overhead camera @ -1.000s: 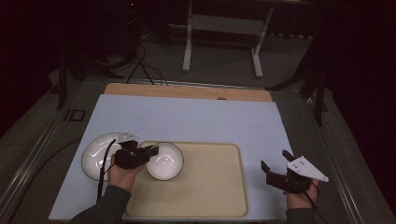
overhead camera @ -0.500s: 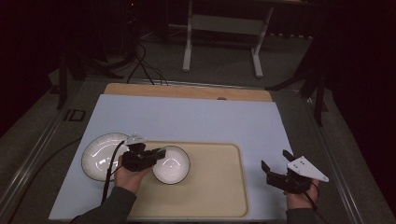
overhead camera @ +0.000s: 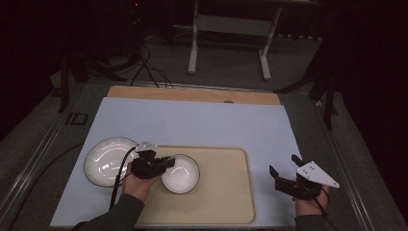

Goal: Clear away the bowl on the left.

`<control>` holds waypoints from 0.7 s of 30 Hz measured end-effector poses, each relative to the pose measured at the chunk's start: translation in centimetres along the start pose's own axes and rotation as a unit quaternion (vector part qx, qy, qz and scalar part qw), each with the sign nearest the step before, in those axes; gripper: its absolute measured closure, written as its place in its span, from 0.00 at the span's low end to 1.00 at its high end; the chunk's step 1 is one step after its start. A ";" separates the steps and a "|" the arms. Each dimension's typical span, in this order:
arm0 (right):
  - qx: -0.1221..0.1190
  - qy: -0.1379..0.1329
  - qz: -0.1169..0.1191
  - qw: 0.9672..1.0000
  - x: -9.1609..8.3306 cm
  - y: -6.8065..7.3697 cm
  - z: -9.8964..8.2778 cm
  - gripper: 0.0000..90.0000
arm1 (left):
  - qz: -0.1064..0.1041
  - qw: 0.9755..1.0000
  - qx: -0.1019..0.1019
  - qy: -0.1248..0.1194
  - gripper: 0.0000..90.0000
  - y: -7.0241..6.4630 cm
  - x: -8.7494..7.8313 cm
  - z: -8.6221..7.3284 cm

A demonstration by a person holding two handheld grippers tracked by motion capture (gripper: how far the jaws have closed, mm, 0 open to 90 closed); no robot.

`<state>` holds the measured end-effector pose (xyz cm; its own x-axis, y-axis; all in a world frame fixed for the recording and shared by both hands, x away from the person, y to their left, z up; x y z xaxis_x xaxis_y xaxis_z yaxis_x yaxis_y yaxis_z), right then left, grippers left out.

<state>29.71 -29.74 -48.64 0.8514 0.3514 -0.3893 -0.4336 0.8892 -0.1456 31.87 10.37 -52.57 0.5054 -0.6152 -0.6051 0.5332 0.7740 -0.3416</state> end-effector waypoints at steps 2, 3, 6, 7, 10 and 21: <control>0.000 0.000 0.000 1.000 0.0 0.0 0.0 0.15 | -0.002 1.000 -0.003 0.003 0.85 0.1 0.1 -0.1; 0.000 0.000 0.000 1.000 0.0 0.0 0.0 0.15 | -0.004 1.000 -0.005 0.003 0.85 0.1 0.1 -0.1; 0.000 0.000 0.000 1.000 0.0 0.0 0.0 0.15 | -0.003 1.000 -0.004 0.007 0.85 0.1 0.3 -0.2; 0.000 0.000 0.000 1.000 0.0 0.0 0.0 0.15 | -0.002 1.000 -0.004 0.009 0.85 0.1 0.4 -0.3; 0.001 0.000 0.000 1.000 0.0 0.0 0.0 0.15 | -0.003 1.000 -0.005 0.013 0.85 0.2 0.6 -0.4; 0.001 0.000 0.000 1.000 0.0 0.0 0.0 0.15 | -0.004 1.000 -0.002 0.031 0.85 -0.1 1.6 -0.9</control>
<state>29.69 -29.74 -48.64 0.8510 0.3517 -0.3899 -0.4336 0.8896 -0.1438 32.00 9.48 -54.15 0.4588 -0.6106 -0.6455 0.5342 0.7701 -0.3488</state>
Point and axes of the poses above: each handheld gripper's, and its own axes: x roughly forward along the jaws, z roughly out of its top, y roughly to its left, the point moved 6 cm from there along x, roughly forward along the jaws, and after that the axes turned 1 degree about y, right-handed, at the moved point
